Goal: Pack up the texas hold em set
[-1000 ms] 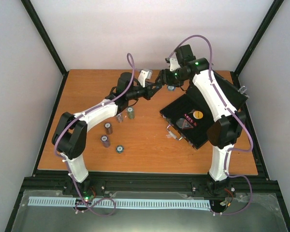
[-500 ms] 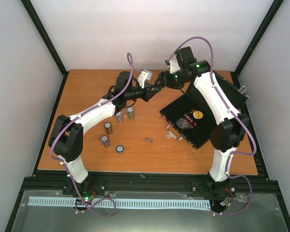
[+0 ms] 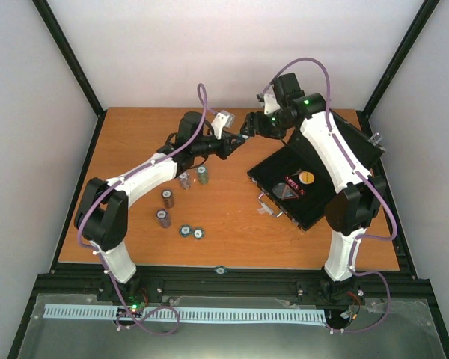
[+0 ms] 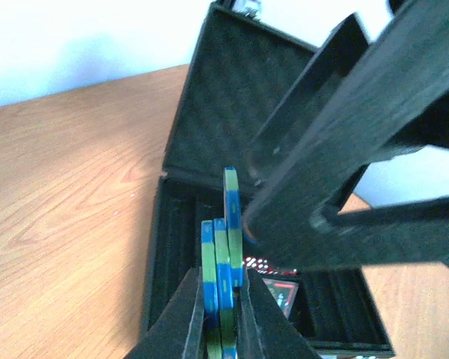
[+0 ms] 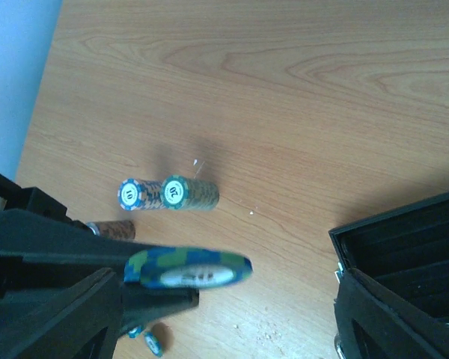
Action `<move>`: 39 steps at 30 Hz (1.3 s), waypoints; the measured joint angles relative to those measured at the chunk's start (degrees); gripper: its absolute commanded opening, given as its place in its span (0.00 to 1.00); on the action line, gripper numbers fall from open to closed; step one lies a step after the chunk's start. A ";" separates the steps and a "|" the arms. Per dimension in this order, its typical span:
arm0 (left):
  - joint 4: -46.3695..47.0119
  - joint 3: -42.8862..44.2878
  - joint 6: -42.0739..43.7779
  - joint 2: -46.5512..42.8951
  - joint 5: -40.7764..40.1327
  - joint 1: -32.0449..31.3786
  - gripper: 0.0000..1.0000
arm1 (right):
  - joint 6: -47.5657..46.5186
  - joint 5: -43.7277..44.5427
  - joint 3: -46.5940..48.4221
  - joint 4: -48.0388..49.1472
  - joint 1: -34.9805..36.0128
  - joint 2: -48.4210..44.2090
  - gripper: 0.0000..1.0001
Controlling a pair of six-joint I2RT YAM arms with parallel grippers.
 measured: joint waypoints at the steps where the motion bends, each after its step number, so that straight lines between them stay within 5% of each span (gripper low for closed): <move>1: -0.61 -0.24 0.57 -0.07 -0.20 0.24 0.01 | 0.02 -0.02 0.07 -0.24 -0.04 0.00 0.81; 16: -10.29 0.02 7.32 0.74 0.81 0.92 0.01 | 1.18 5.92 1.62 -0.72 -1.51 -0.39 0.84; 25: -24.44 12.37 16.06 9.11 2.21 -0.83 0.01 | 0.04 16.15 -0.55 -1.70 -6.29 -4.70 0.85; 39: -45.29 40.30 33.14 27.91 2.25 -8.22 0.01 | -2.12 19.76 -10.27 -2.40 -10.56 -8.72 0.85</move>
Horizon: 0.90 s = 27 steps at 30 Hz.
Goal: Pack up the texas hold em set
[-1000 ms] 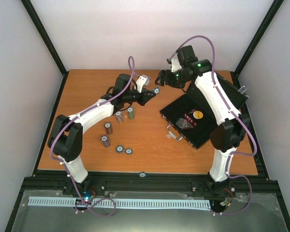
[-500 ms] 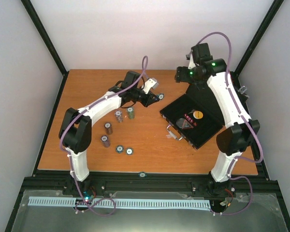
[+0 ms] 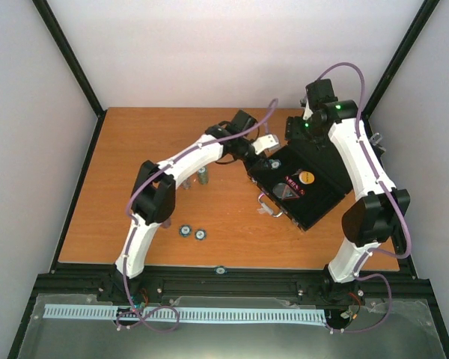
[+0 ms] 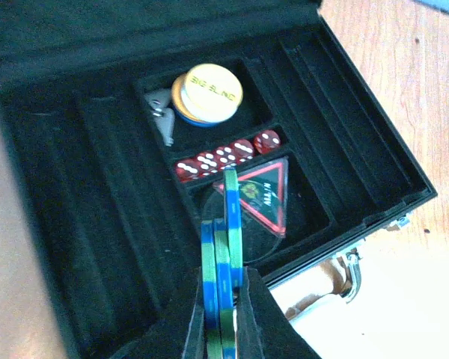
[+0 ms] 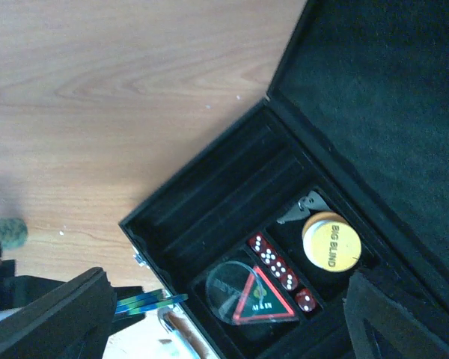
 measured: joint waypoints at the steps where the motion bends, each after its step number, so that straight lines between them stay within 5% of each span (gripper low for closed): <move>1: -0.79 0.63 0.72 0.90 -0.02 -0.55 0.01 | -0.07 0.13 -0.96 -0.02 -0.02 -0.35 0.85; 10: -4.94 8.37 5.29 10.25 -4.72 -1.79 0.01 | -1.22 1.05 -6.71 -0.04 -1.44 -3.52 0.85; 27: -6.67 11.98 11.93 12.66 -17.64 -1.62 0.01 | -2.99 0.96 -10.16 1.11 -2.01 -3.80 0.84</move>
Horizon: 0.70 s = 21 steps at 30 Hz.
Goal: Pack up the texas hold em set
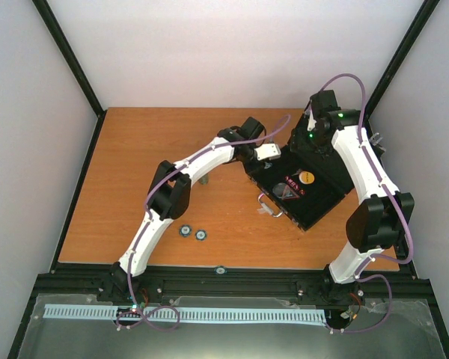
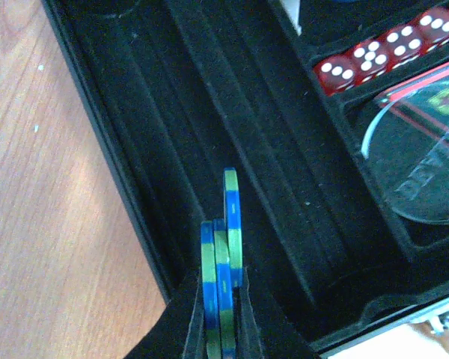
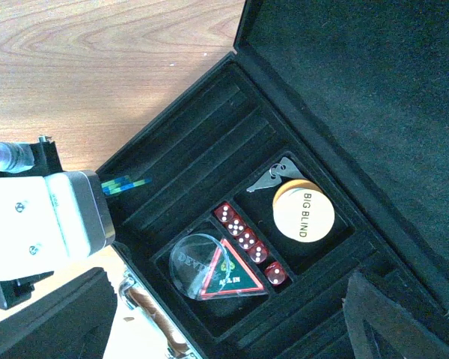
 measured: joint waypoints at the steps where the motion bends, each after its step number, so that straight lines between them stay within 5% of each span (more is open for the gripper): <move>1: -0.02 -0.02 0.31 0.11 -0.76 0.00 0.01 | -0.09 0.00 0.00 0.07 -0.02 0.00 0.84; 21: 0.00 -0.04 7.91 1.95 -4.17 -0.63 0.01 | -0.94 -0.50 -1.99 0.81 -0.68 0.00 0.84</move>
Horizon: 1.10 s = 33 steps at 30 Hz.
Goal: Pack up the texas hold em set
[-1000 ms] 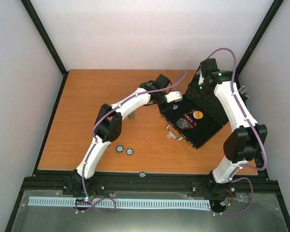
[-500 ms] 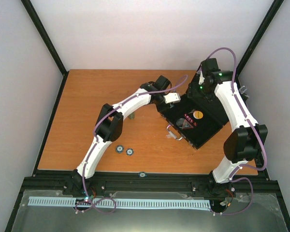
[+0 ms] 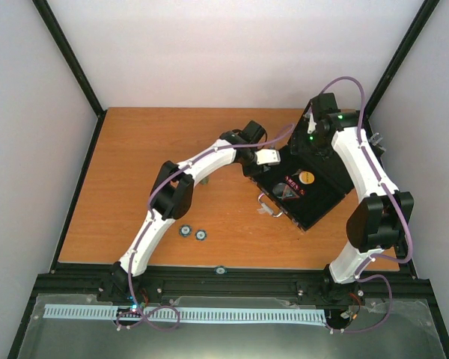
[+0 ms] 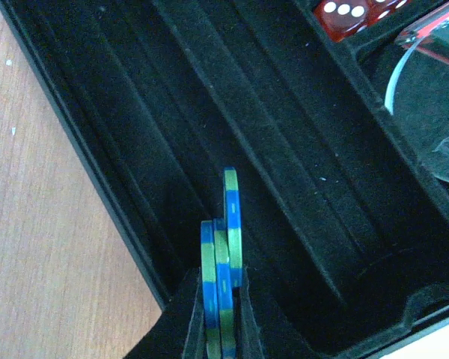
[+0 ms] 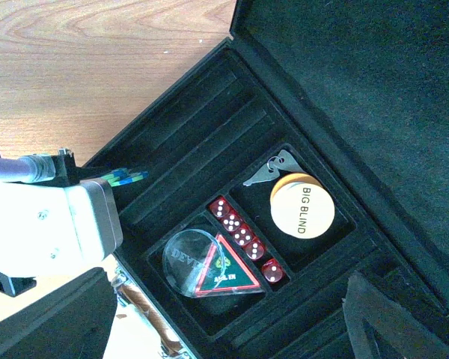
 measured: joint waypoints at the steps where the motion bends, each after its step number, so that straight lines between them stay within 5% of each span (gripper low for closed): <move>1: 0.00 0.00 0.20 0.02 0.24 -0.04 0.01 | 0.00 -0.13 -0.13 0.17 0.00 0.00 0.84; 17: 4.92 -3.91 2.62 -0.13 -0.48 -0.46 0.01 | 1.05 -5.55 -2.45 3.98 -0.26 3.69 0.84; 23: 5.09 -4.00 3.69 -0.13 -0.98 -0.50 0.39 | 1.05 -5.75 -2.62 4.07 -0.26 3.69 0.84; 29: 7.39 -4.13 4.44 -0.70 -2.51 -0.70 0.95 | 1.07 -5.97 -3.10 4.24 -0.26 3.69 0.84; 33: 8.17 -4.26 4.07 -0.70 -3.98 -0.24 1.00 | 1.05 -6.01 -3.19 4.42 -0.26 3.69 0.84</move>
